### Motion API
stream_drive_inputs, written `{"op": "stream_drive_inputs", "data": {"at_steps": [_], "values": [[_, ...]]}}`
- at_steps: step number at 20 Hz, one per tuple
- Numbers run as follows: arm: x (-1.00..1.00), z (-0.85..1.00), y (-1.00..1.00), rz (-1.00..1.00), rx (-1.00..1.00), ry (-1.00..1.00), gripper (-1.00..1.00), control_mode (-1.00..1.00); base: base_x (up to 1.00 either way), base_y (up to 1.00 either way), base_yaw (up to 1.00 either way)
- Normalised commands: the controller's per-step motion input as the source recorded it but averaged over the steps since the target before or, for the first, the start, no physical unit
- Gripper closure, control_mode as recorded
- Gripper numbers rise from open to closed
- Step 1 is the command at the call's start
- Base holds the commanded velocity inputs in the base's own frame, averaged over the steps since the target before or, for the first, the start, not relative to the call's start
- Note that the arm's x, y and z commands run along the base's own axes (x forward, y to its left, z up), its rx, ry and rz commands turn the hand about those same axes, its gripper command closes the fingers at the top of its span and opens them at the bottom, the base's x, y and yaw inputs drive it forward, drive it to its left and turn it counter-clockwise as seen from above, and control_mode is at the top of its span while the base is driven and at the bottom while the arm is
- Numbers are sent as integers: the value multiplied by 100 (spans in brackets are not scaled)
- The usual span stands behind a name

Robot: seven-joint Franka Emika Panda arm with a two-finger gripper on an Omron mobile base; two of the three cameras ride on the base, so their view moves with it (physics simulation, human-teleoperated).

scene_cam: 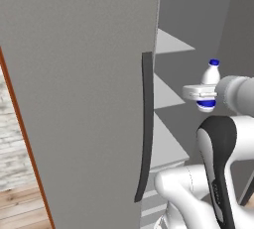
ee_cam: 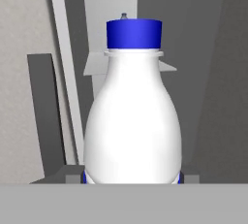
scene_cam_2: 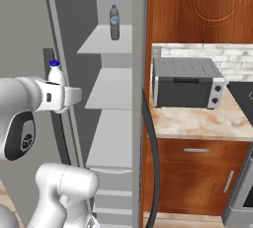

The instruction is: Take the bottled waters from the counter and place them in the freezer to freeze. Close the freezer door after placing the bottles.

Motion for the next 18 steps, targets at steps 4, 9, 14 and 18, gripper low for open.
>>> {"op": "stream_drive_inputs", "data": {"at_steps": [4, 9, 14, 18], "values": [[20, 19, -8, 1, 0, 0, 100, -100, 0, 0, 0], [31, 16, 0, 0, -2, 4, 100, -100, 0, 0, 0], [41, 0, -15, 0, 0, 0, 100, -100, 0, 0, 0], [48, 0, -31, 3, 0, 0, 100, -100, 0, 0, 0]]}}
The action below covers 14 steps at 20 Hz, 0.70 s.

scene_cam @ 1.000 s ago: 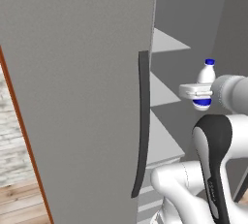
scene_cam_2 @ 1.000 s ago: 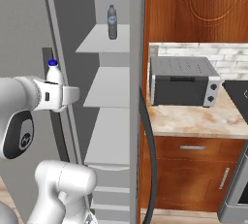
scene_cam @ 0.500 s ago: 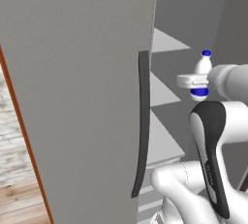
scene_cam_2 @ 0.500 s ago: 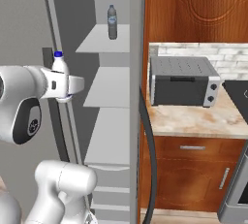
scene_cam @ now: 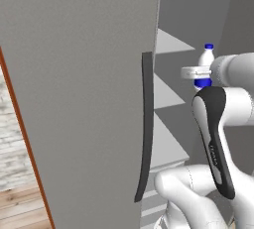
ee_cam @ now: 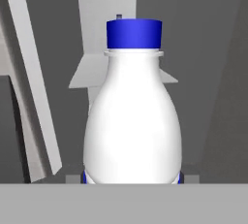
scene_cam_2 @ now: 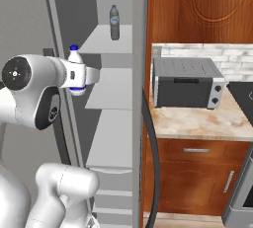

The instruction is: Take the bottled waters from the counter and place them in the freezer to freeze. Close the freezer door after placing the bottles.

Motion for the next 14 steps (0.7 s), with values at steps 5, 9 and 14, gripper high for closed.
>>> {"op": "stream_drive_inputs", "data": {"at_steps": [5, 9, 14], "values": [[38, 4, -4, 8, -1, 0, 100, -100, 0, 0, 0], [24, 12, 0, 8, -3, 0, 100, -100, 0, 0, 0], [27, 9, 0, 11, 0, 0, 100, -100, 0, 0, 0]]}}
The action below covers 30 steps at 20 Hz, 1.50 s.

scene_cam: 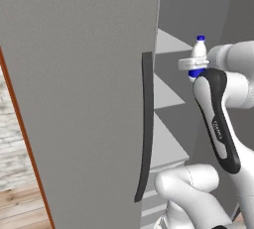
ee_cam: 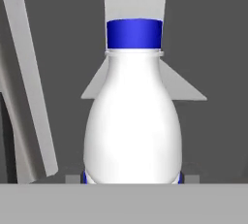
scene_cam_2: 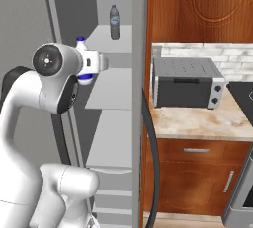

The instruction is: Take the bottled waters from the counter and place them in the freezer to freeze. Close the freezer door after placing the bottles.

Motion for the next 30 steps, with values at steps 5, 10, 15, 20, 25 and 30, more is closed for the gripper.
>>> {"op": "stream_drive_inputs", "data": {"at_steps": [5, 10, 15, 20, 25, 30], "values": [[26, 3, 0, 20, 0, 0, 100, -100, 0, 0, 0], [13, 1, 0, 10, 0, 0, 100, -100, 0, 0, 0], [18, 6, 0, 5, 0, 0, 100, -100, 0, 0, 0], [10, 0, 0, 7, -1, 0, 100, -100, 0, 0, 0], [1, 7, 1, 6, 0, -3, 100, -100, 0, 0, 0], [6, 7, 3, 4, 0, 0, 100, -100, 0, 0, 0]]}}
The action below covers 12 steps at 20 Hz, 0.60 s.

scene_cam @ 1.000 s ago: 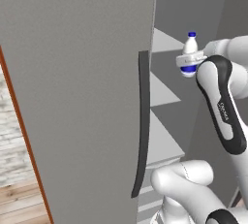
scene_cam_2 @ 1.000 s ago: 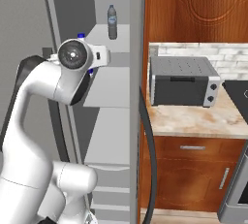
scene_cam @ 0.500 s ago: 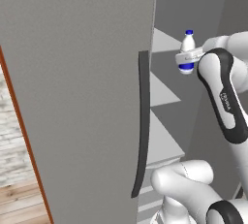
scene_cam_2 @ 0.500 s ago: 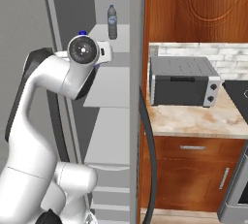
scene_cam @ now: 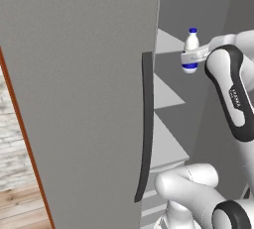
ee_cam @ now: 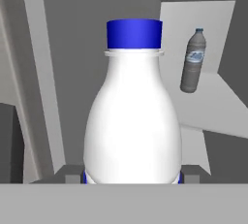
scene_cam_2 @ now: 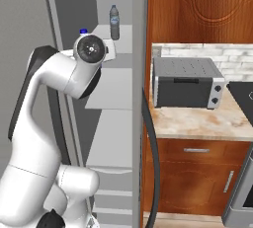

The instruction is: Take the bottled waters from the counter and place them in the freezer to freeze. Close the freezer door after placing the bottles.

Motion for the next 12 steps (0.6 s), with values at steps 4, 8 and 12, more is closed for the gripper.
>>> {"op": "stream_drive_inputs", "data": {"at_steps": [4, 8, 12], "values": [[12, 1, 4, 1, 0, 0, 100, -100, 0, 0, 0], [16, 1, 1, 0, 0, -4, 100, -100, 0, 0, 0], [18, 0, 0, 0, 1, -7, 100, -100, 0, 0, 0]]}}
